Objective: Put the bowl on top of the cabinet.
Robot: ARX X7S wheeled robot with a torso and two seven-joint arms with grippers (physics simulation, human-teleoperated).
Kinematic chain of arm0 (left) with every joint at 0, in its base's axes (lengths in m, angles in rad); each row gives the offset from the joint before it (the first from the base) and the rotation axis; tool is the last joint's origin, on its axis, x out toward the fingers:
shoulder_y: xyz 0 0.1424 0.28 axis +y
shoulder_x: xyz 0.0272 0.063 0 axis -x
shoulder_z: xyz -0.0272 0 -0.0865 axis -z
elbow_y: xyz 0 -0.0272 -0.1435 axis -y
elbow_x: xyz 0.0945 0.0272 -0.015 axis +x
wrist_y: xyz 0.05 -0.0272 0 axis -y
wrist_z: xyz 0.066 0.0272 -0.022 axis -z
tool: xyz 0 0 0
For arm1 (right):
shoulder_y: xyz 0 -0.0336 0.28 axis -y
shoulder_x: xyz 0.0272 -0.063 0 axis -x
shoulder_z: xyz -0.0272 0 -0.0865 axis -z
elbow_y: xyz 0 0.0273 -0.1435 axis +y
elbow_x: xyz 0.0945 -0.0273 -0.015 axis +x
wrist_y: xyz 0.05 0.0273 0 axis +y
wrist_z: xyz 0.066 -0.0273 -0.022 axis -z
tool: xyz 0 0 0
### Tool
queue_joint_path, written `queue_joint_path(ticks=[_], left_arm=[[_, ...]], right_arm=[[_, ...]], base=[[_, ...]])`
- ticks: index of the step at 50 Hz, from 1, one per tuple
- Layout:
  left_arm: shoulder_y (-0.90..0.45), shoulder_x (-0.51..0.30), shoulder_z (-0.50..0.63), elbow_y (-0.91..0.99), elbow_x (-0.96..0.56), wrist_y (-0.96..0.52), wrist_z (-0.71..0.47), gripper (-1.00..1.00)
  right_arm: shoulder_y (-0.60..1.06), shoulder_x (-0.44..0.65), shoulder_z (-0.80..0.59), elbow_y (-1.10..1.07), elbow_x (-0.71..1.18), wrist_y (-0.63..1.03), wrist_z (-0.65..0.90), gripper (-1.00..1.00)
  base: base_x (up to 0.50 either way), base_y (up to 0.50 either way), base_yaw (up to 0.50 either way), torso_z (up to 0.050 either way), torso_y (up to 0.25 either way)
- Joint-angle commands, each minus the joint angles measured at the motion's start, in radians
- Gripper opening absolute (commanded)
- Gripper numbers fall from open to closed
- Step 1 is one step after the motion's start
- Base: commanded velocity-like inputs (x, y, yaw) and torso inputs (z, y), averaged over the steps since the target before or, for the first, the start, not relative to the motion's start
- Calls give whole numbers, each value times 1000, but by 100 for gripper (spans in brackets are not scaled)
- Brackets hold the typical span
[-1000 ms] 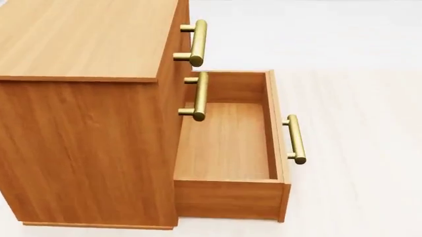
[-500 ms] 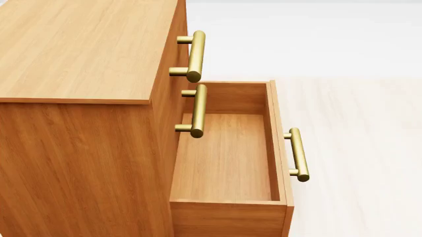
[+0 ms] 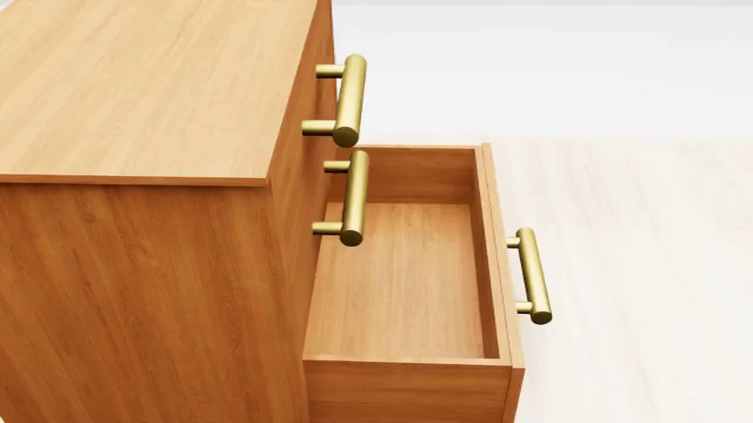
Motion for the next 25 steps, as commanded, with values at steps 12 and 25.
queue_joint_path(ticks=[12, 25], left_arm=[[3, -7, 10, 0, 10, 6, -2, 100], [7, -9, 9, -6, 9, 11, -2, 100]], right_arm=[[88, 394, -229, 259, 184, 382, -264, 100], [78, 432, -272, 302, 166, 410, -269, 100]], base=[[0, 0, 0, 0, 0], [0, 0, 0, 0, 0]])
